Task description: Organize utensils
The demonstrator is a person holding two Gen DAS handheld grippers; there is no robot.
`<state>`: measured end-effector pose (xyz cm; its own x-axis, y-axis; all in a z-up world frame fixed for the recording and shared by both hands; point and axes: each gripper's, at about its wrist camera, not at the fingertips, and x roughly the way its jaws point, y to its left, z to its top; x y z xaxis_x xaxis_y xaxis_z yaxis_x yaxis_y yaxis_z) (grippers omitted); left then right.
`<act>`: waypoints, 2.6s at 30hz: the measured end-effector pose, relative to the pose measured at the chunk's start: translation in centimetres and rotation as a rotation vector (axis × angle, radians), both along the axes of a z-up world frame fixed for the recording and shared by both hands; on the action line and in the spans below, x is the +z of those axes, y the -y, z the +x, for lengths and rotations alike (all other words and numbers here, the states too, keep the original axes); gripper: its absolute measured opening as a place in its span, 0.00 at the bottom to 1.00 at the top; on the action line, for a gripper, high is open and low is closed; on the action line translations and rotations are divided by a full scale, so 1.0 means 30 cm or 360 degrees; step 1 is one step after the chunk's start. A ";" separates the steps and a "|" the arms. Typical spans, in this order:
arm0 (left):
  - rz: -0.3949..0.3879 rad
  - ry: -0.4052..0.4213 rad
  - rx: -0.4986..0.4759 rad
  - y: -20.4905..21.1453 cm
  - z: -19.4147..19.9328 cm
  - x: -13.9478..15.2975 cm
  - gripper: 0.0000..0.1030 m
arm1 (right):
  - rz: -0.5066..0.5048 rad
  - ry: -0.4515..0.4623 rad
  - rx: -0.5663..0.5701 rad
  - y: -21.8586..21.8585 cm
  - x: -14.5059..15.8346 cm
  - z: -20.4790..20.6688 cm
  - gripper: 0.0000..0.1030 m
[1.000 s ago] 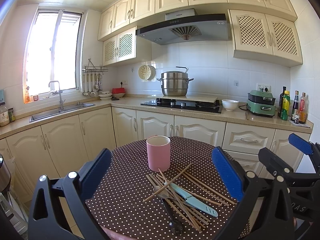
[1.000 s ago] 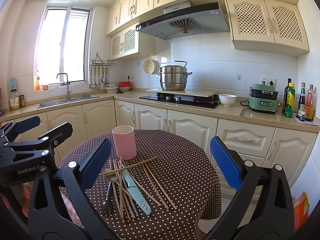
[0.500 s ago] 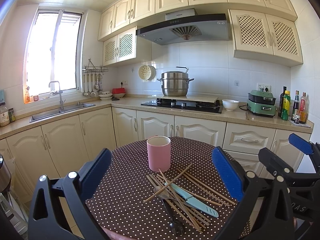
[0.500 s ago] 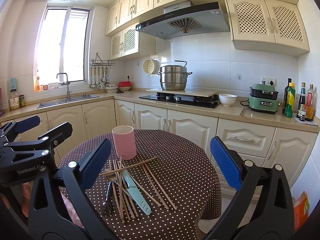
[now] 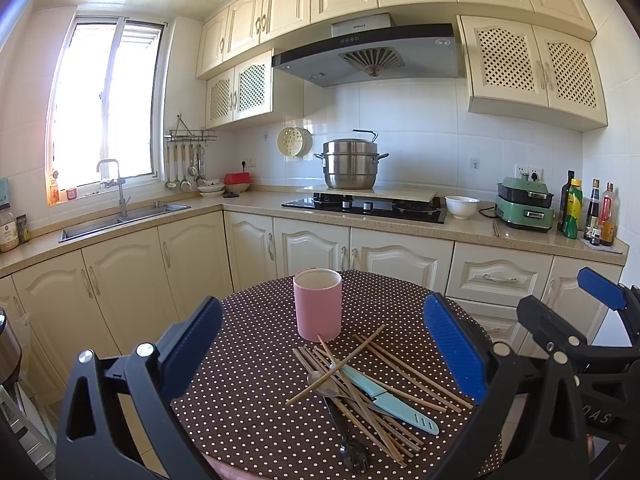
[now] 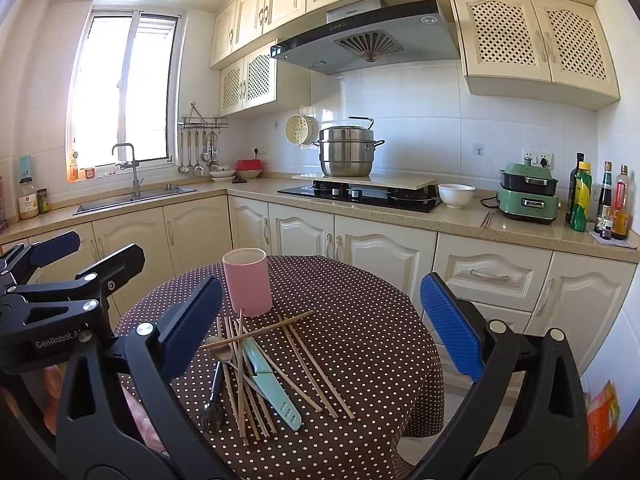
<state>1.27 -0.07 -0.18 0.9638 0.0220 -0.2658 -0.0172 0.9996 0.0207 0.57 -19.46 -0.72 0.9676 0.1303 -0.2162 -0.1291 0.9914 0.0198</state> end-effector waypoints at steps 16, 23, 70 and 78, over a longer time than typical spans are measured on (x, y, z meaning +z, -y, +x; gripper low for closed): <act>0.0035 -0.0022 0.0016 0.014 0.060 -0.025 0.96 | 0.0019 -0.0081 0.0004 0.014 -0.027 0.065 0.94; 0.0057 -0.0138 0.0011 0.021 0.138 -0.073 0.96 | 0.0030 -0.0182 0.0049 0.022 -0.062 0.131 0.94; 0.0381 -0.1428 -0.0470 0.228 1.020 -0.558 0.09 | -0.0202 -0.1140 0.0381 0.005 -0.457 0.775 0.54; 0.0243 -0.1383 -0.0535 0.209 1.015 -0.482 0.05 | -0.0324 -0.1321 0.0515 -0.054 -0.464 0.853 0.43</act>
<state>31.72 -6.33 -14.63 0.3915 -0.1269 -0.9114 0.3544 0.9349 0.0221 26.17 -17.84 -14.63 0.4138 0.2511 -0.8751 -0.4238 0.9038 0.0589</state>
